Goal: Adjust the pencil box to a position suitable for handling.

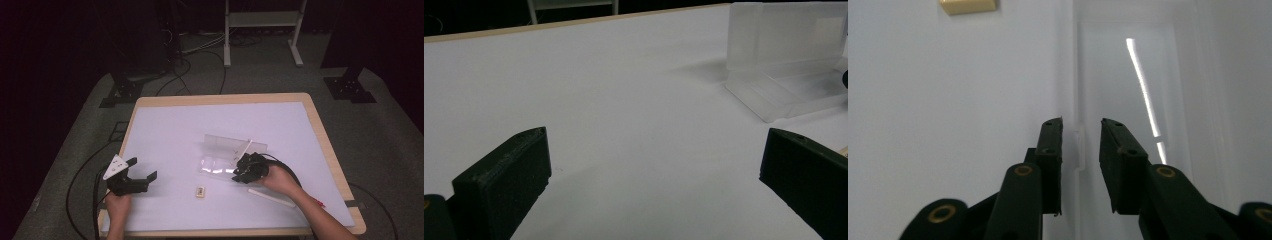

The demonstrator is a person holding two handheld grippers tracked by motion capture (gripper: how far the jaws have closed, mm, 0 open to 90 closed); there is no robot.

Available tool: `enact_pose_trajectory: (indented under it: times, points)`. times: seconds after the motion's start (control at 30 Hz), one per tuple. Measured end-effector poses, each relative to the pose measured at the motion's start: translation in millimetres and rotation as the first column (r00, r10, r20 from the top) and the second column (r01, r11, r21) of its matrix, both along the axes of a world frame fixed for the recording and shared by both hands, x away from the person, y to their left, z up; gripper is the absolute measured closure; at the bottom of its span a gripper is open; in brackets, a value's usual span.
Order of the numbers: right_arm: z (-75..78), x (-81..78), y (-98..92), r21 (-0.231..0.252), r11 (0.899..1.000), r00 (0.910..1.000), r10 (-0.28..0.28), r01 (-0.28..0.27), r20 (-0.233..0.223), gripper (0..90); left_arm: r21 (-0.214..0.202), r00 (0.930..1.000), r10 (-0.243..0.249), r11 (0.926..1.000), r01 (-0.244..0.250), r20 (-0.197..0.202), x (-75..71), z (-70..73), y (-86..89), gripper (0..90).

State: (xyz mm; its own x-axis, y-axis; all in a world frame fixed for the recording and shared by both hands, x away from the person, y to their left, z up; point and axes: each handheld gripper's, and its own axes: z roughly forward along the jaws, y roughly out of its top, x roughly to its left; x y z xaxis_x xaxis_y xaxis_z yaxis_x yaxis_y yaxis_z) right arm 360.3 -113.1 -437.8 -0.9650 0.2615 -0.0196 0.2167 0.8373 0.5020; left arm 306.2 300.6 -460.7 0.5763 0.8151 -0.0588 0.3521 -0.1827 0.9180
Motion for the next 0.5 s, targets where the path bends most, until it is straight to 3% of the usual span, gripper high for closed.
enact_pose_trajectory:
  times: [0.2,0.5]
  points:
    - [8.0,-2.7,-7.7,0.058,0.998,0.9998,-0.019,0.019,-0.003,60.9,-0.003,1.0000,0.001,1.0000,-0.001,-0.003,0.6,0.0,0.3,0.0]
    - [17.8,-6.3,-26.6,0.123,0.990,0.9979,-0.065,0.065,-0.005,55.2,-0.005,1.0000,0.000,1.0000,0.000,-0.001,0.0,0.0,0.6,0.0]
